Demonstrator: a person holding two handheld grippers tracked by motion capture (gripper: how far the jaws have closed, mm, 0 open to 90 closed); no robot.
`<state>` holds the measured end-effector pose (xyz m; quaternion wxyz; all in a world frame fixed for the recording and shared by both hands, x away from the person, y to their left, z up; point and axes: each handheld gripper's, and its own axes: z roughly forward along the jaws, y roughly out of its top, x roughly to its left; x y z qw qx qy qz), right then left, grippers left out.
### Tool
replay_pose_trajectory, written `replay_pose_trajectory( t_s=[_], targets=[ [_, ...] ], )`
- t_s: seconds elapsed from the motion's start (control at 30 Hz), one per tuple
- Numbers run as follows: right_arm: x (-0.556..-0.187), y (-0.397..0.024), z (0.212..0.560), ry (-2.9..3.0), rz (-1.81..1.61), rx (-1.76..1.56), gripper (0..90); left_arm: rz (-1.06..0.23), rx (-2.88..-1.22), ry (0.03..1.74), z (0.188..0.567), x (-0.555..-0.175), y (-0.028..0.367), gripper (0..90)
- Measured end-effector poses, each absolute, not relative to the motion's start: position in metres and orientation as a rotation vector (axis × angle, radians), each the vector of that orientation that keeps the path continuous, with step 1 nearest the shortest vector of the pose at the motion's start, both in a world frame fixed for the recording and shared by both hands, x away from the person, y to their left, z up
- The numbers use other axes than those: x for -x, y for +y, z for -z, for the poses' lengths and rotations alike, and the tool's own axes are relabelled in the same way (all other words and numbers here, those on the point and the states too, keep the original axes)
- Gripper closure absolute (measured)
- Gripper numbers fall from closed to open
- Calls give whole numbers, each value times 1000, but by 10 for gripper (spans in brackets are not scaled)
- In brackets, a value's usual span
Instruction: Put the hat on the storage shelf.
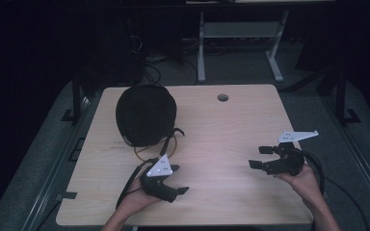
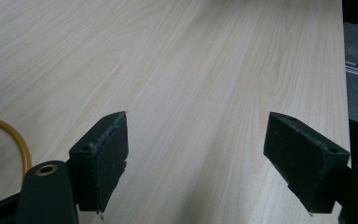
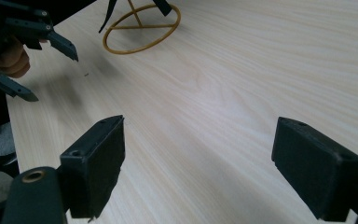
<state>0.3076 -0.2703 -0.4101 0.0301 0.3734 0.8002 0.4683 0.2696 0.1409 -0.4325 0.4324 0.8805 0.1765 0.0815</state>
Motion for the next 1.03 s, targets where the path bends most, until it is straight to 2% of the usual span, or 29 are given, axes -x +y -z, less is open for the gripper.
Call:
replay_pose_trajectory(
  t_s=[0.6,1.03],
  targets=[
    [-274,-280,446,2471,-1447,-1210,161,-205,-2209,432,433,-268,139,217],
    [-242,-286,457,2383,-1507,-1194,157,-190,-2214,424,434,-268,137,218]
  ],
)
